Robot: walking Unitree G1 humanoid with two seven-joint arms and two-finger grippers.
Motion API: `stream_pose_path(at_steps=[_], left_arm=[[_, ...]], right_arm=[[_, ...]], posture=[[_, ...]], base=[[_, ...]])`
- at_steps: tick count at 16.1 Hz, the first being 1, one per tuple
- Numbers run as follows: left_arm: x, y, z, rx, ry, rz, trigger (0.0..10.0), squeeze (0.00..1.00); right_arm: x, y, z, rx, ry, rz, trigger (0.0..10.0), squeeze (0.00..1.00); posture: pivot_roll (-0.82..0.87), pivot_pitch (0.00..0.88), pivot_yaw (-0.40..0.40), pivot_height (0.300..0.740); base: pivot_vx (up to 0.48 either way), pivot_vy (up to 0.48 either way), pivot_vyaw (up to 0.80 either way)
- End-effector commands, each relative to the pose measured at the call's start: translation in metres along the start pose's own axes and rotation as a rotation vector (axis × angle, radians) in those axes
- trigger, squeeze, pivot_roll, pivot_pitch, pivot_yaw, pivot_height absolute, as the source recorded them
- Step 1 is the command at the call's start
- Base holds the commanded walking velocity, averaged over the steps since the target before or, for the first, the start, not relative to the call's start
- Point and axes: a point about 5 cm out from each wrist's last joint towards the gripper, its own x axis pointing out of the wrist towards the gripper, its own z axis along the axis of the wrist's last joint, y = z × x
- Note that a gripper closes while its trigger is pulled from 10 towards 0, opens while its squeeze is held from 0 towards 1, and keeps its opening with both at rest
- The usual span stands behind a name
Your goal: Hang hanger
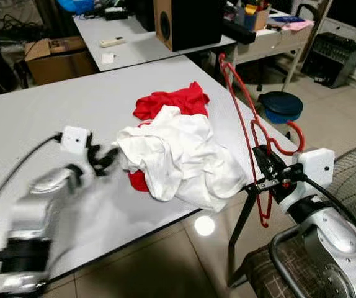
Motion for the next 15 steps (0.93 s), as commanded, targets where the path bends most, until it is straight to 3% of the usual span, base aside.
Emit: stream_pose_path(at_steps=[1, 5, 6, 9, 11, 12, 13, 15], left_arm=[[0.001, 0.001, 0.008, -0.062, -0.028, -0.02, 10.0, 0.0], [0.01, -0.001, 0.024, -0.405, -0.222, -0.052, 10.0, 0.0], [0.01, -0.005, 0.028, -0.451, -0.258, -0.092, 10.0, 1.0], [0.009, -0.016, 0.028, -0.463, -0.243, -0.185, 10.0, 1.0], [0.012, -0.021, 0.018, -0.378, -0.151, -0.182, 10.0, 1.0], [0.015, -0.02, 0.009, -0.33, -0.089, -0.143, 10.0, 0.32], [0.015, -0.016, 0.005, -0.309, -0.06, -0.104, 10.0, 0.0], [0.014, -0.014, 0.005, -0.303, -0.056, -0.096, 10.0, 0.0]], right_arm=[[-0.002, 0.001, 0.0, 0.001, 0.006, -0.003, 10.0, 0.0], [-0.001, 0.002, 0.0, 0.002, 0.005, -0.004, 10.0, 0.0], [0.0, 0.002, 0.0, 0.002, 0.004, -0.004, 10.0, 0.0], [0.0, 0.002, 0.001, 0.003, 0.001, -0.007, 10.0, 0.0], [0.0, 0.002, 0.001, 0.003, 0.0, -0.005, 10.0, 0.0], [0.0, 0.002, 0.001, 0.002, 0.0, -0.005, 10.0, 0.0], [0.0, 0.002, 0.001, 0.002, 0.0, -0.005, 10.0, 0.0], [-0.001, 0.002, 0.001, 0.002, 0.001, -0.005, 10.0, 0.0]], posture=[[-0.05, 0.0, 0.066, 0.74], [-0.05, 0.0, 0.069, 0.74], [-0.05, 0.0, 0.07, 0.74], [-0.05, 0.0, 0.07, 0.74], [-0.05, 0.0, 0.071, 0.74], [-0.05, 0.0, 0.071, 0.74], [-0.05, 0.0, 0.071, 0.74], [-0.05, 0.0, 0.071, 0.74]], base=[[0.0, 0.0, 0.0], [0.0, 0.0, 0.0], [0.0, 0.0, 0.0], [0.0, 0.0, 0.0], [0.0, 0.0, 0.0], [0.0, 0.0, 0.0], [0.0, 0.0, 0.0], [0.0, 0.0, 0.0]])
